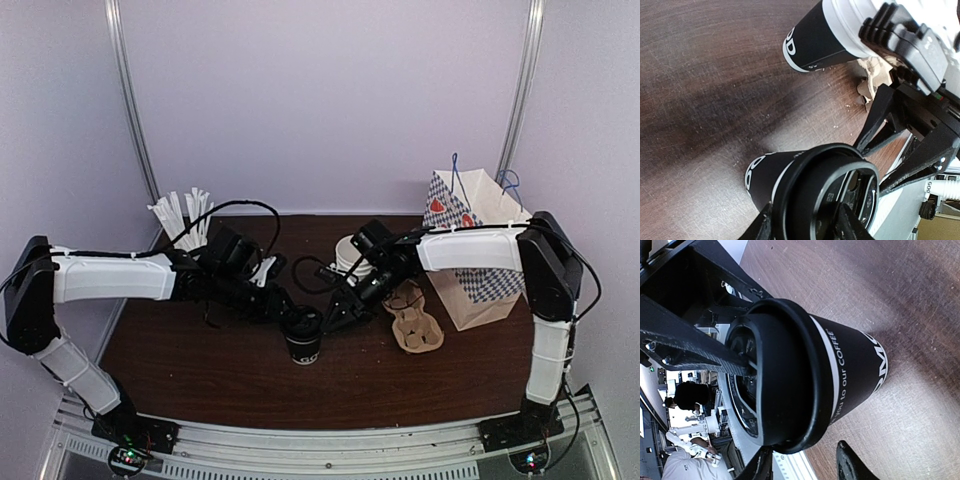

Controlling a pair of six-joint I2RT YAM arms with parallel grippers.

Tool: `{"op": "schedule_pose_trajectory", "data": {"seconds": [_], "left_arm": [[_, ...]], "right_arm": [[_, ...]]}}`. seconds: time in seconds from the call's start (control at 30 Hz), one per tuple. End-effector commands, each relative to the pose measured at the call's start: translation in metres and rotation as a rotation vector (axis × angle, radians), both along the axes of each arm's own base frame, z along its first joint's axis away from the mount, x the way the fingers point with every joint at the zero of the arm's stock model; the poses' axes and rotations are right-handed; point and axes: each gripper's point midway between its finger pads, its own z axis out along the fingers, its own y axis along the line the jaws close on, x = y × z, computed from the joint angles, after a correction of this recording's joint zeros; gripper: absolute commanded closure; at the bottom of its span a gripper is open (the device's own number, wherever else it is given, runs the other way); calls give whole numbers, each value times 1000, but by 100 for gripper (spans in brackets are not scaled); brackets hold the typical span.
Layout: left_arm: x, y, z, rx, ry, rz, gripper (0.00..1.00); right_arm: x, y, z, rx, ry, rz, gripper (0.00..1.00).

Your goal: Pack the takeout coffee

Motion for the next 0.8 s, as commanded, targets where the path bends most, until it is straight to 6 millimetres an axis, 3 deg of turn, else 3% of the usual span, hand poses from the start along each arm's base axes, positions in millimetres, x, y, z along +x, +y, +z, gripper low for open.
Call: {"op": "schedule_pose_trajectory", "data": {"seconds": [0.0,0.1,0.17,0.3,0.5,0.67,0.77], "left_arm": [[-39,41,-82,232,201,26,60],[-38,43,-76,223,183,31,60],[-33,39,-62,195,139,24,56],[-14,27,-15,110,-15,7,44],[7,6,59,-20,-190,-18,39],[3,17,72,-8,-207,10,38],[-2,34,52,63,-129,82,41]], "right_arm": [[4,-21,-78,-246,31,-74,60],[-1,-20,-82,-286,6,-47,60],[-3,-15,-73,-278,-39,-9,61],[-3,-6,-46,-225,-129,34,59],[3,-3,0,-149,-248,79,54],[1,0,30,-83,-306,121,50],[-1,-1,34,-75,-313,132,48]]}}
